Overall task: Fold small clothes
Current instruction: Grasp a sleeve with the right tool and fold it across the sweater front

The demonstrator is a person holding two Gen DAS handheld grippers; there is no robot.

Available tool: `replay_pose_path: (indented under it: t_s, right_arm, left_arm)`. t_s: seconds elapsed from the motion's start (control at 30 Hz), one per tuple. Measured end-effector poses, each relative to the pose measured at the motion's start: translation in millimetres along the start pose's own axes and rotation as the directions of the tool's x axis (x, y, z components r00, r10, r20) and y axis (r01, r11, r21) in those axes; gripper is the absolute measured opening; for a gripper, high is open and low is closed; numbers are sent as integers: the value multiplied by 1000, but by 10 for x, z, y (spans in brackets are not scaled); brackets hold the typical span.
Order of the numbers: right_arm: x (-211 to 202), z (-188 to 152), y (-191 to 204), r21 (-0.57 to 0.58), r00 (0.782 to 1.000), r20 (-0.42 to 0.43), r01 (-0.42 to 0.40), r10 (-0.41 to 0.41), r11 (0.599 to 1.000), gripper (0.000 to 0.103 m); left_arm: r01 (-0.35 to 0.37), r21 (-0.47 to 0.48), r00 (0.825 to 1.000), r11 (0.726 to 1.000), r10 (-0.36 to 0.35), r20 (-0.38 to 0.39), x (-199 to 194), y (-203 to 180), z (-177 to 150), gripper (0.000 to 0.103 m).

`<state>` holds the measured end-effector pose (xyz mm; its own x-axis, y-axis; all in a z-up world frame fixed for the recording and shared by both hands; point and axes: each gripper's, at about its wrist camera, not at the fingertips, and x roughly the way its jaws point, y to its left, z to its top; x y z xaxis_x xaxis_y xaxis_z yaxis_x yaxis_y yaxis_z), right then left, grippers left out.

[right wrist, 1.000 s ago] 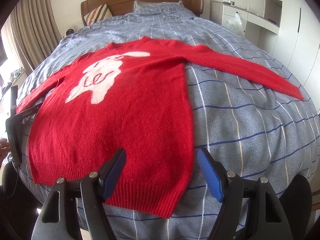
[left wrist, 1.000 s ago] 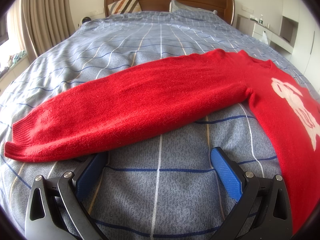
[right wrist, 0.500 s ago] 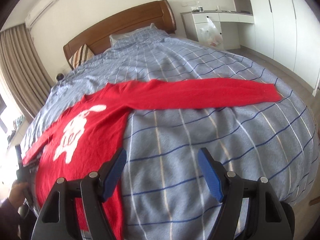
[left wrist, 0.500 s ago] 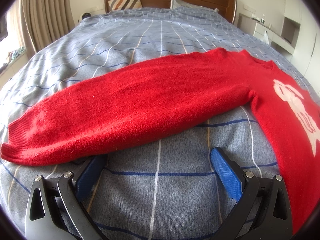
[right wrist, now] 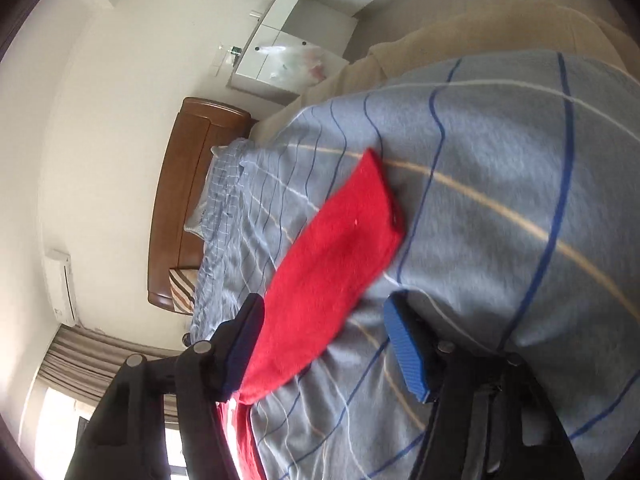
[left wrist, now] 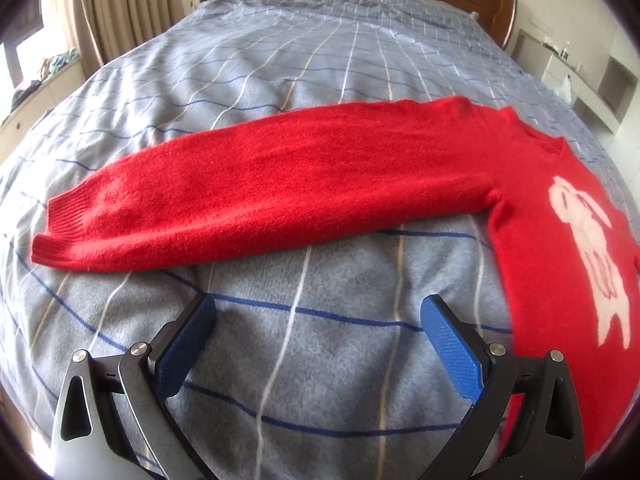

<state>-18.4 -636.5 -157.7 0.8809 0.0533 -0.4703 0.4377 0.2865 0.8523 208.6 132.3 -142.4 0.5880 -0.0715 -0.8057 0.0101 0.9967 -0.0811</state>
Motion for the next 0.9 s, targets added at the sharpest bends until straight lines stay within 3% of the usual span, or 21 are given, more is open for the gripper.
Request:
replay_pose_path:
  t_s: [0.1, 0.13, 0.17, 0.2, 0.27, 0.33, 0.47, 0.6, 0.67, 0.77, 0.9]
  right_arm:
    - [125, 173, 49, -2, 1000, 19, 25, -25, 1000, 48]
    - [181, 214, 70, -7, 999, 13, 41, -41, 999, 38]
    - [257, 248, 92, -19, 997, -7, 72, -72, 997, 18]
    - [331, 279, 118, -42, 992, -28, 124, -125, 991, 7]
    - [382, 289, 280, -125, 975, -6, 222, -224, 967, 5]
    - [382, 299, 559, -213, 968, 29, 251, -251, 944, 5]
    - [480, 130, 1544, -405, 986, 25, 158, -162, 900, 5]
    - [823, -474, 2715, -617, 992, -103, -7, -72, 787, 5]
    - [1067, -941, 3188, -695, 979, -196, -97, -57, 713, 5]
    - [1436, -1716, 3677, -764, 942, -328, -221, -70, 606, 5]
    - [1854, -2598, 3869, -798, 895, -430, -317, -116, 513, 5]
  left_arm:
    - [45, -32, 995, 998, -41, 91, -340, -72, -58, 102]
    - [53, -44, 992, 998, -47, 119, -435, -90, -81, 102]
    - [58, -51, 989, 997, -50, 140, -509, -115, -112, 103]
    - [56, -52, 987, 997, -47, 154, -560, -130, -139, 103]
    - [33, -40, 986, 999, -25, 168, -581, -147, -195, 103]
    - [12, -27, 985, 1000, -8, 171, -532, -132, -245, 103]
    - [11, -37, 987, 999, -5, 161, -379, -38, -346, 102]
    - [74, -106, 979, 992, -52, 196, -325, 101, -590, 102]
    - [93, -114, 978, 989, -69, 196, -314, 145, -648, 102]
    - [125, -111, 972, 986, -99, 213, -346, 179, -630, 102]
    - [132, -131, 971, 983, -101, 217, -304, 222, -618, 102]
